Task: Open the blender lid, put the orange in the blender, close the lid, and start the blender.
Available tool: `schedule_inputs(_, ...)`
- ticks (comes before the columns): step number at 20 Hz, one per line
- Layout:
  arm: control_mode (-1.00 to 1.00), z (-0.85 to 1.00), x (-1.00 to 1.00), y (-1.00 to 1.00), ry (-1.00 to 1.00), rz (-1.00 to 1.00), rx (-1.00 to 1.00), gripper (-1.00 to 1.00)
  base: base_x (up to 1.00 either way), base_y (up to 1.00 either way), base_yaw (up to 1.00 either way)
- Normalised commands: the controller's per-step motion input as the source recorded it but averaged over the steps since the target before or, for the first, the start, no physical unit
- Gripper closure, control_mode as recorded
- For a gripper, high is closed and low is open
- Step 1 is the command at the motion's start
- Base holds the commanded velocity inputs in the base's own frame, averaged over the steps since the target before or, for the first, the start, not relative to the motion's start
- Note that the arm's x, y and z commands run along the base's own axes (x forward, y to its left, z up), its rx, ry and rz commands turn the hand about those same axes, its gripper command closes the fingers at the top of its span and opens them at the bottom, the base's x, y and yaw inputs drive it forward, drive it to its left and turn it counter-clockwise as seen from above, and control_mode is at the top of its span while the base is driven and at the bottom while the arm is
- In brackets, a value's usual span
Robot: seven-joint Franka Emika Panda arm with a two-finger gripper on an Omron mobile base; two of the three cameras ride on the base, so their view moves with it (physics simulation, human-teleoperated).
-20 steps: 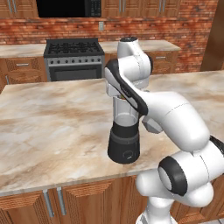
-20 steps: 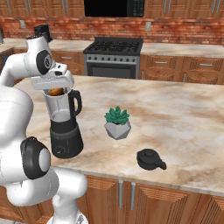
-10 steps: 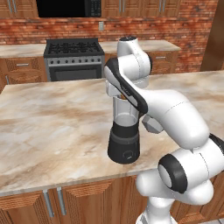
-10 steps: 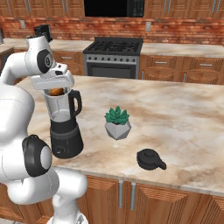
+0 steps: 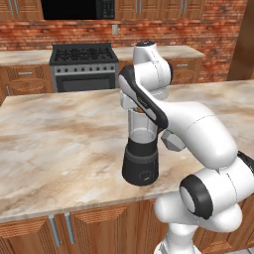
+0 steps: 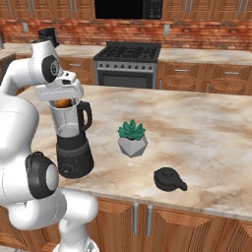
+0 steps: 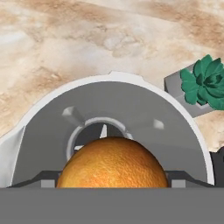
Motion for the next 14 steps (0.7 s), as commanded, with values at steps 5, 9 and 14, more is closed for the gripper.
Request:
schedule_inputs(5,-1.00,0.17,0.01,-0.01,-0.01,0.00,0.00,-1.00,0.00,0.00,0.00)
schedule_inputs(9,-1.00,0.28,0.00,-0.05,-0.02,0.00,0.00,-1.00,0.00,0.00,0.00)
schedule_inputs(14,-1.00,0.40,0.00,-0.05,-0.01,0.00,0.00,-1.00,0.00,0.00,0.00)
